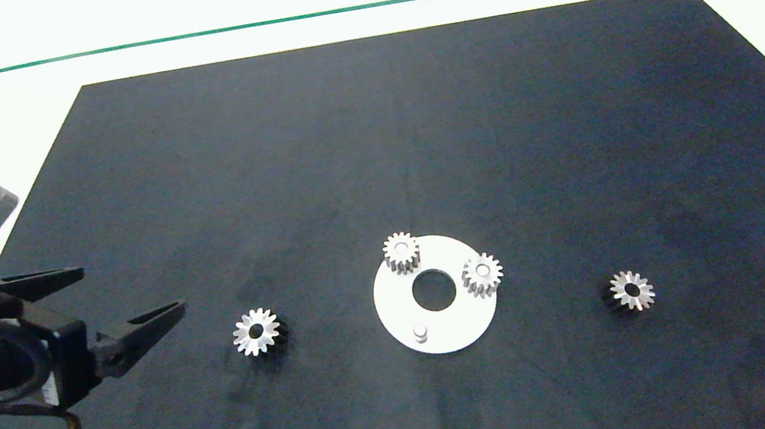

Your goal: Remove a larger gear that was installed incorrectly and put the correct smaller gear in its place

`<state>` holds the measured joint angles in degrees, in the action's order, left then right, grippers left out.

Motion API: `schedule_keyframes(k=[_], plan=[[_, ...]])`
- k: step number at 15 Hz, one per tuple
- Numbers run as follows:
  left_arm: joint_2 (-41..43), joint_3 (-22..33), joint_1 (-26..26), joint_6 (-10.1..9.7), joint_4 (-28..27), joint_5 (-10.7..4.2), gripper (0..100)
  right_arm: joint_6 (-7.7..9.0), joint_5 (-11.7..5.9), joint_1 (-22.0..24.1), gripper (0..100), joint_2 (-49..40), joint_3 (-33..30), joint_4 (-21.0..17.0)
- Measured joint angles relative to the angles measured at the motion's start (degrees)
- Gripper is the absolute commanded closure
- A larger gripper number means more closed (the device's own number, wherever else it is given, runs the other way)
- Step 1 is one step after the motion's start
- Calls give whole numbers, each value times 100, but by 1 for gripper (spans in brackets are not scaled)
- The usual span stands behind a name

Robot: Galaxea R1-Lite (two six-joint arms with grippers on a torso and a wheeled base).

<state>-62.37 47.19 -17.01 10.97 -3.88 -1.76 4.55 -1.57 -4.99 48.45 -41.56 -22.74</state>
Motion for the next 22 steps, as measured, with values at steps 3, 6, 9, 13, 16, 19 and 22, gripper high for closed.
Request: schedule_keyframes(k=[3,6,9,13,16,19,22], plan=[[558,2,85,-12,-271,-37,0,105,-74,-143,0,517,-229,26],[967,7,139,-15,-441,-44,0,105,-165,-496,0,1062,-268,273],[1231,27,246,-9,-491,-45,0,88,-349,-903,0,1597,-276,590],[1391,41,334,-11,-496,-44,0,85,-383,-1254,0,2216,-267,1081],[1449,41,382,-12,-496,-41,0,82,-379,-1519,0,2567,-205,1591],[1515,40,395,-11,-496,-41,0,88,-418,-1637,0,2845,-22,2105],[1557,35,400,-12,-499,-41,0,94,-672,-1788,0,2996,215,2447]])
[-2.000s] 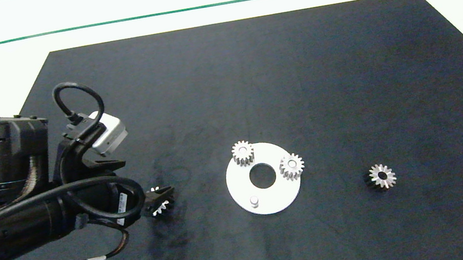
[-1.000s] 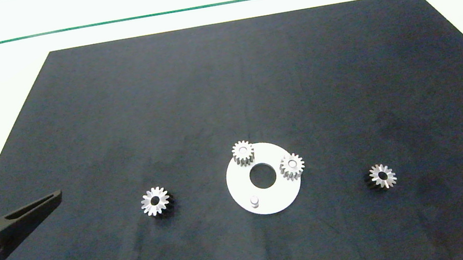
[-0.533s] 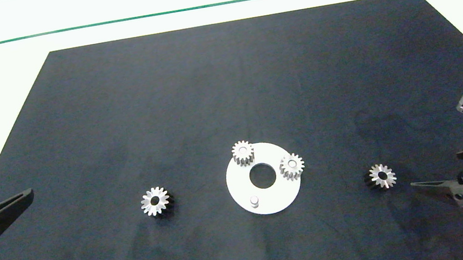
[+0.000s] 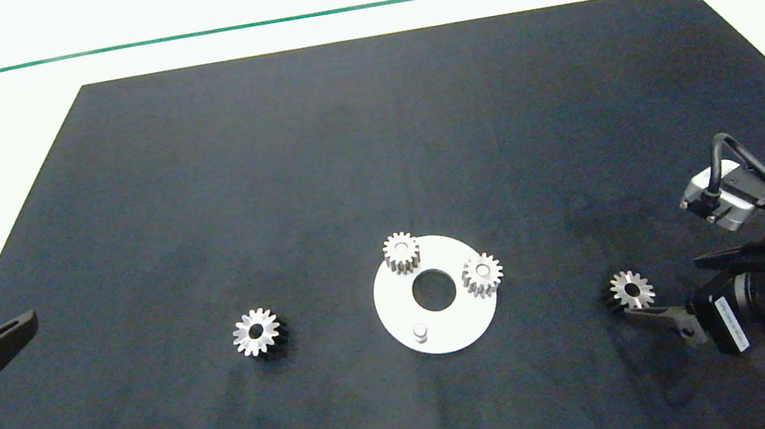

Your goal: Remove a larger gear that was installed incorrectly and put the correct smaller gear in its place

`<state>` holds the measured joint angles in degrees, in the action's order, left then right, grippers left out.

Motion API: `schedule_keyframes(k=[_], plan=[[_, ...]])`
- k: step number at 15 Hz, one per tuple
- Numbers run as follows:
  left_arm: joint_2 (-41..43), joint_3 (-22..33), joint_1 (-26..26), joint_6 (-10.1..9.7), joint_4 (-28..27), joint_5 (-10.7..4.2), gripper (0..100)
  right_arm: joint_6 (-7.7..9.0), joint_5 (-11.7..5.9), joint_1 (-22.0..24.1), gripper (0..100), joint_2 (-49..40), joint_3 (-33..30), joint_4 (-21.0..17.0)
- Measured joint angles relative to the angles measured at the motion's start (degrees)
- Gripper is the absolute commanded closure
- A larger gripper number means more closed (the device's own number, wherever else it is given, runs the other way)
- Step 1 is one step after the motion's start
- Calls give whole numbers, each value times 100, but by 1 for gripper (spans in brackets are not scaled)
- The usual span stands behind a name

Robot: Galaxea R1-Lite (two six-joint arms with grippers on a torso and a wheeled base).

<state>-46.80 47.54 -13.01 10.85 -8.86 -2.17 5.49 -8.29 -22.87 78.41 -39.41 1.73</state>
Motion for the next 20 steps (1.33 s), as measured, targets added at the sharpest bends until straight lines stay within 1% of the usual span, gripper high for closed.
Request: schedule_keyframes(k=[2,4,8,11,12,14,16,18,20], plan=[[24,-2,0,0,-9,0,0,-1,-171,-111,0,102,83,315],[50,-11,0,0,-12,0,0,-4,-267,-212,0,213,124,523],[99,-24,0,-9,-15,2,0,-65,-301,-345,0,408,205,756],[111,-33,0,-9,-15,0,0,-161,-389,-347,0,571,265,962],[113,-35,0,-9,-15,0,0,-180,-405,-347,1,613,286,1006],[116,-35,0,-9,-15,0,0,-191,-499,-350,6,717,347,1290],[116,-33,0,-9,-12,0,0,-218,-529,-356,9,778,375,1337],[116,-33,-7,-11,-15,0,0,-307,-542,-358,14,797,380,1336],[116,-33,-5,-11,-15,2,0,-323,-544,-358,18,802,383,1337]])
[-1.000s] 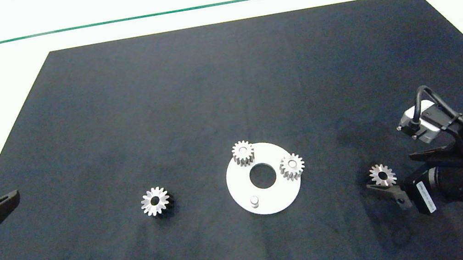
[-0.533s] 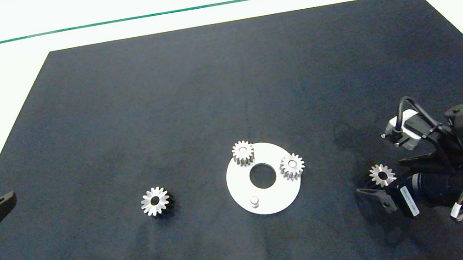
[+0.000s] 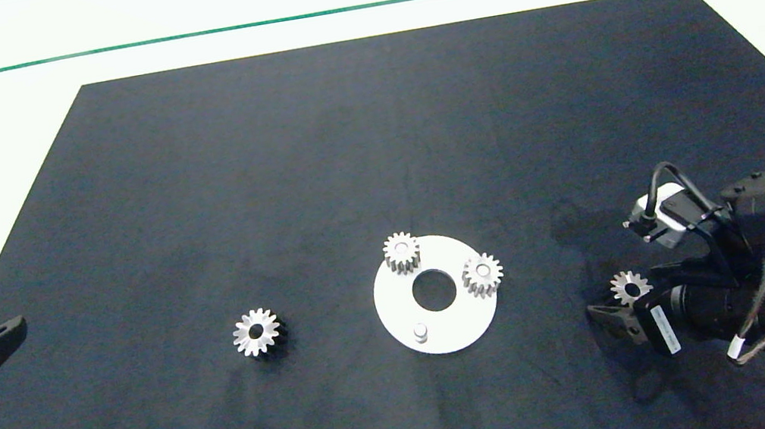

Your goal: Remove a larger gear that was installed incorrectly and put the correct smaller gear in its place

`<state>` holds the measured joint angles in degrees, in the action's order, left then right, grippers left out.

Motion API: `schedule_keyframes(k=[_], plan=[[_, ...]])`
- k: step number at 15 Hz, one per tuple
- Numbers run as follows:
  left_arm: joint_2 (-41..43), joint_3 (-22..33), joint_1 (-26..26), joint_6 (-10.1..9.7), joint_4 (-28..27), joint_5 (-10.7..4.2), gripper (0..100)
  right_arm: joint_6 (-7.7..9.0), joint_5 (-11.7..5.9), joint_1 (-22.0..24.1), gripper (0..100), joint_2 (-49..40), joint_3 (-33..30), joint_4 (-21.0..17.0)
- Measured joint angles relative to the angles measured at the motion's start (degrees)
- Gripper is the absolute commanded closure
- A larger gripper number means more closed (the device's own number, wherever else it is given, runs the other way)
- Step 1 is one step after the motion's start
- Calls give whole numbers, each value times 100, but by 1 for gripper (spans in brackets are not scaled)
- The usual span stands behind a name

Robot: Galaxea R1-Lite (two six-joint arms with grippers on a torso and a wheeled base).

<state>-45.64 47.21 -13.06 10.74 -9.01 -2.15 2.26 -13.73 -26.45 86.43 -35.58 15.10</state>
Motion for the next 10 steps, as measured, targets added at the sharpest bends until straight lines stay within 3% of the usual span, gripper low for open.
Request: schedule_keyframes(k=[10], plan=[[17,-6,5,-5,-2,0,0,-80,-38,2,38,-2,0,30]])
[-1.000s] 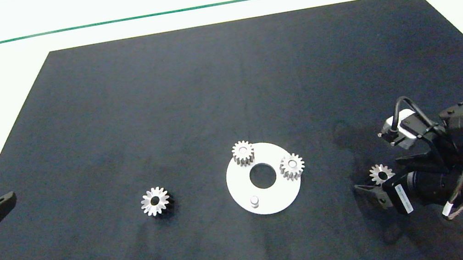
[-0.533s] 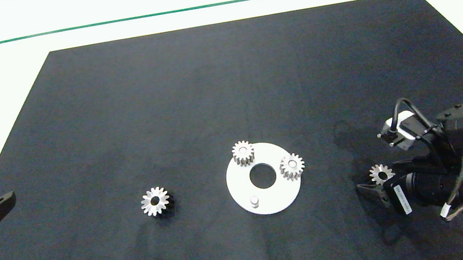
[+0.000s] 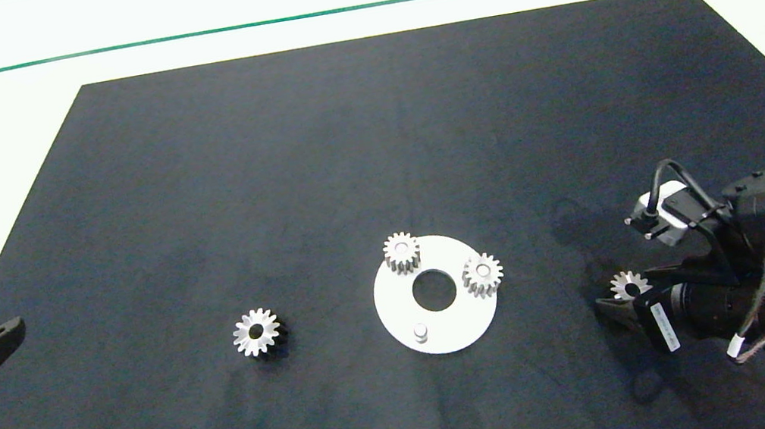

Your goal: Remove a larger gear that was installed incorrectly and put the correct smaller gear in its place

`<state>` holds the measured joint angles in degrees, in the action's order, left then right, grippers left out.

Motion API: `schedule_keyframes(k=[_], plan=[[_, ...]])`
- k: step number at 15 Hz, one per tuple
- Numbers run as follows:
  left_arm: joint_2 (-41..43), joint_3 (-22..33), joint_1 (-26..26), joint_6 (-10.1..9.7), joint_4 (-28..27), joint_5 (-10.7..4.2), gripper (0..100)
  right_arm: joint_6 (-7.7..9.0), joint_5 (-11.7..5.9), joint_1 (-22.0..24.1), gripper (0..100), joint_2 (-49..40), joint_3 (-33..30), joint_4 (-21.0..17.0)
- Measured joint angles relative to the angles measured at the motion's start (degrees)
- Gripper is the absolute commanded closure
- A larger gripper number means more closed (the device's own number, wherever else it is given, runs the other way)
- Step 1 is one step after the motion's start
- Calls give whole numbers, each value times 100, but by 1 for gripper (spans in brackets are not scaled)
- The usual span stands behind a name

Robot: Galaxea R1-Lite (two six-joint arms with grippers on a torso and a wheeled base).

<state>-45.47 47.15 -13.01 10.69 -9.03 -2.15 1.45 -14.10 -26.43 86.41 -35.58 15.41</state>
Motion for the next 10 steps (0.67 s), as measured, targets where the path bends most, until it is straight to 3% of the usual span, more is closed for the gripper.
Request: schedule_keyframes(k=[10], plan=[[55,-5,0,-2,-144,-2,0,-7,-15,0,57,9,0,-4]])
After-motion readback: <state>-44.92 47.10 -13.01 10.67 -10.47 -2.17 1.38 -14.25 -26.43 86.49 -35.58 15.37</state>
